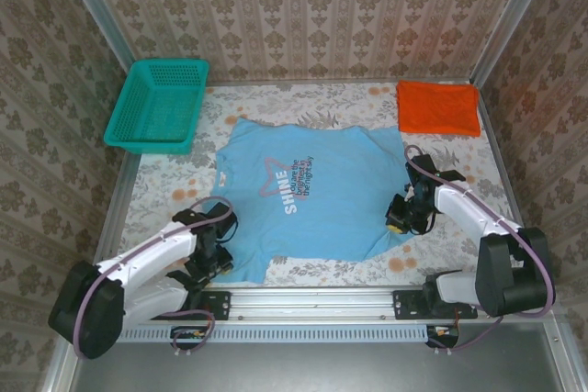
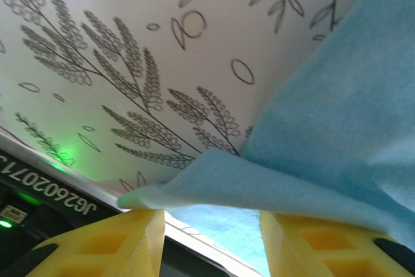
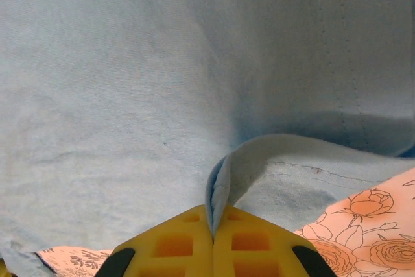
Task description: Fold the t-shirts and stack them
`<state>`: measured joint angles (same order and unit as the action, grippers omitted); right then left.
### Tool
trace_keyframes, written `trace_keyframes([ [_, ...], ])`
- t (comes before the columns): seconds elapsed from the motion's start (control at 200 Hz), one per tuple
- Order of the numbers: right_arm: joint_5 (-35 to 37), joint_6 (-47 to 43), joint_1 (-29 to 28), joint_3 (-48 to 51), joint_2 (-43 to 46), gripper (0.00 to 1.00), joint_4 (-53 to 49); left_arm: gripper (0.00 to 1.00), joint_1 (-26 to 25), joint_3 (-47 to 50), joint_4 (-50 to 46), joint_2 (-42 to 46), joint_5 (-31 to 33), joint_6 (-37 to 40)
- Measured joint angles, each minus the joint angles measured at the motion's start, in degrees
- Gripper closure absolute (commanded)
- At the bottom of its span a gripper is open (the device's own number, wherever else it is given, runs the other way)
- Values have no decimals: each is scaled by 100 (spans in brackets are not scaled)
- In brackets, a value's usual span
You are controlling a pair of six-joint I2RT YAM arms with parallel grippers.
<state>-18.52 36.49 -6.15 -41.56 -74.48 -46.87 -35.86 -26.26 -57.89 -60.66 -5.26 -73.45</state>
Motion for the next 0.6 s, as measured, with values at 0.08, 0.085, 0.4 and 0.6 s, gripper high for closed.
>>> trace_keyframes([
  [0.08, -2, -52, 0, -28, 15, 99, -9, 61, -177, 44, 140, 4, 4, -273],
  [0.085, 0, -57, 0, -31, 17, 99, -9, 62, -188, 48, 153, 7, 2, -308],
  [0.4, -17, -201, 74, -98, 245, 100, -131, 92, -243, 96, 350, 122, -26, -802],
  [0.6, -17, -201, 186, -101, 378, 100, -138, 100, -229, -57, 232, 57, 46, -719],
])
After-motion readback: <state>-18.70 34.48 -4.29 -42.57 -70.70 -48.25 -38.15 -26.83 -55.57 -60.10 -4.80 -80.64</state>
